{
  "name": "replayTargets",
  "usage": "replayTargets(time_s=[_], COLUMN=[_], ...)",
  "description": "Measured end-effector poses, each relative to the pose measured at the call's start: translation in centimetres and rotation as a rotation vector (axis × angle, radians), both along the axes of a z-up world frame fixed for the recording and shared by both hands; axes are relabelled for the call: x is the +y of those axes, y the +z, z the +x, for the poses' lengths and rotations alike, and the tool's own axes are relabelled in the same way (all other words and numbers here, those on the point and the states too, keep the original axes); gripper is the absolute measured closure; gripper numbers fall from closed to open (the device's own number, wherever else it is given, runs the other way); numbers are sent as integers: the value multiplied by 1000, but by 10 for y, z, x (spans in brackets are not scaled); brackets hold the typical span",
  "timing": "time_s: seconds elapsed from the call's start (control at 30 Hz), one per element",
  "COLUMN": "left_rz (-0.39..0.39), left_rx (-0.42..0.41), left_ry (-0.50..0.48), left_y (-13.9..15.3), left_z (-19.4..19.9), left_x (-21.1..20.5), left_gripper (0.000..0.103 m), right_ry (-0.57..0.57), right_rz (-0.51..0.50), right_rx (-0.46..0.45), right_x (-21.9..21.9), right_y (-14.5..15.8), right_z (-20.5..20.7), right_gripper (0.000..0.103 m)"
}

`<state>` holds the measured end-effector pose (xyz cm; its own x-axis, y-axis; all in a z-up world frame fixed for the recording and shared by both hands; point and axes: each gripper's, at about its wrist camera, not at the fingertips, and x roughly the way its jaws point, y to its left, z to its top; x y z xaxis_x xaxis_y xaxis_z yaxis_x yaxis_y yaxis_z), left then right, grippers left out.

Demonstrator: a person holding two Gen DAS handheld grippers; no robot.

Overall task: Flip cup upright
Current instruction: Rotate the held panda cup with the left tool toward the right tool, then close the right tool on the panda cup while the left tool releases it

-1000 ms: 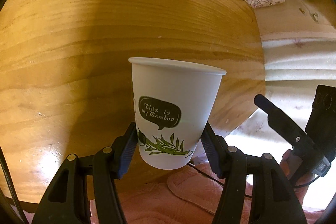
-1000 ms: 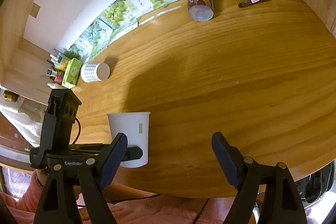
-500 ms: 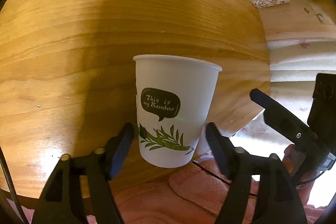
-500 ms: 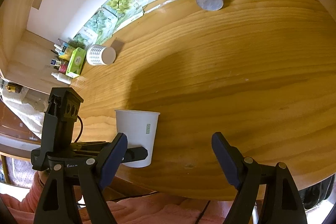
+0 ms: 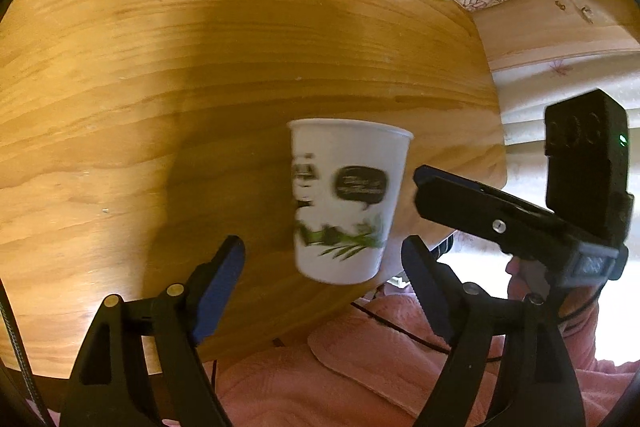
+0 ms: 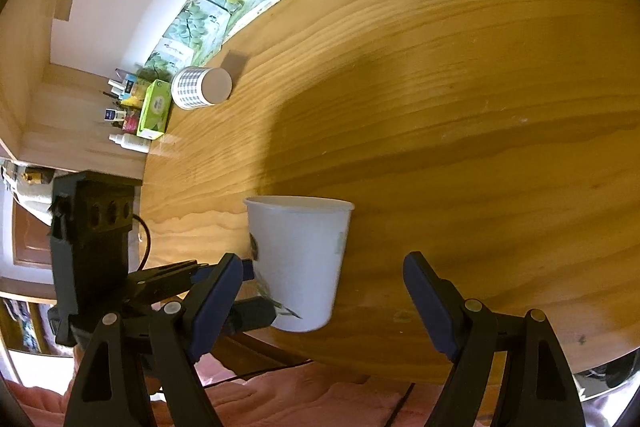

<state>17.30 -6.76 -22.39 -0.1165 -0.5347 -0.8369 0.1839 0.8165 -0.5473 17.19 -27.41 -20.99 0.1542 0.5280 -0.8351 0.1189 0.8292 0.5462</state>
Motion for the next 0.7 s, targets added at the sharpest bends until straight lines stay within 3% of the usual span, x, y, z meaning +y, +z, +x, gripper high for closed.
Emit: replayTargets(time_s=[0.6, 0.7], left_rz=[35, 37], left_rx=[-35, -39], left_ry=[67, 74], left_y=[10, 11], left_z=[2, 1], left_x=[42, 48], left_gripper=[20, 20], right_ry=[-109, -118], right_rz=[-52, -60], right_rx=[105, 84], right_x=[17, 19], right_y=[-32, -31], right_z=[13, 15], right_gripper=[20, 36])
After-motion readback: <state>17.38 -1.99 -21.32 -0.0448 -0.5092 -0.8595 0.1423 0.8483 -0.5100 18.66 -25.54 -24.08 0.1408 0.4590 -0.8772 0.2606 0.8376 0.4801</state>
